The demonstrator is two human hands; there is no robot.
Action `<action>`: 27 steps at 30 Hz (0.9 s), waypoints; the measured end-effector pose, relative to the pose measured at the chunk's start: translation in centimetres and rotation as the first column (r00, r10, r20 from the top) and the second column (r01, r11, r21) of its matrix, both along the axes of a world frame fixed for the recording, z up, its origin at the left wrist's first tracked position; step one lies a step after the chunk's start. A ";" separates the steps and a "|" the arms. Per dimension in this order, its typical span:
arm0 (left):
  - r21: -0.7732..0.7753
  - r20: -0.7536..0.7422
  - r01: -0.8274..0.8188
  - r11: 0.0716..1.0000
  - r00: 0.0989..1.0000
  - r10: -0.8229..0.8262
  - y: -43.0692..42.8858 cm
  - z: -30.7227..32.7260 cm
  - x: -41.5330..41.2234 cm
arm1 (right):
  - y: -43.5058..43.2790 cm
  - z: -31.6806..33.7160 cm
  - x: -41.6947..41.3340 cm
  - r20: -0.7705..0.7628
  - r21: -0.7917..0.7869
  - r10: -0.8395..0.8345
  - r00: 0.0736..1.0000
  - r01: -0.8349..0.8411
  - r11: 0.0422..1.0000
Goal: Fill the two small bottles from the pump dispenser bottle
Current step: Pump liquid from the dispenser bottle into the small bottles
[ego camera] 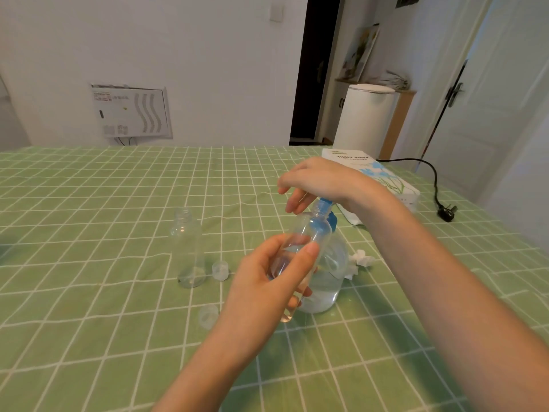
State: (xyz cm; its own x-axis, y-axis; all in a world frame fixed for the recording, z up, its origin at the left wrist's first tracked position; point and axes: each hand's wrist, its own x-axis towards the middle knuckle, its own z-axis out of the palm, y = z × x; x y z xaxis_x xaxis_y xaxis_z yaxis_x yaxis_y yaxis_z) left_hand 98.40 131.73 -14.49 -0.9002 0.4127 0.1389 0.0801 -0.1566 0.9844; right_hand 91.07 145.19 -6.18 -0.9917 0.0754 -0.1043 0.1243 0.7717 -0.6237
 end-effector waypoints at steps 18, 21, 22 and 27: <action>-0.009 0.001 0.001 1.000 1.000 -0.001 -0.1 -0.6 0.0 | 0.1 -0.7 -0.1 0.075 0.076 -0.021 0.997 0.015 0.997; -0.001 -0.007 -0.002 1.000 1.000 0.002 -0.2 -0.4 0.0 | 0.1 0.0 -0.1 0.023 0.071 -0.012 1.000 0.010 0.997; -0.003 -0.011 -0.004 1.000 1.000 0.004 -0.2 -0.3 -0.1 | 0.1 0.2 -0.2 0.011 0.079 -0.007 1.000 0.006 0.997; -0.004 -0.012 -0.007 1.000 1.000 0.007 0.0 -0.3 -0.2 | -0.1 -0.1 -0.2 0.041 0.061 -0.012 0.999 0.010 0.998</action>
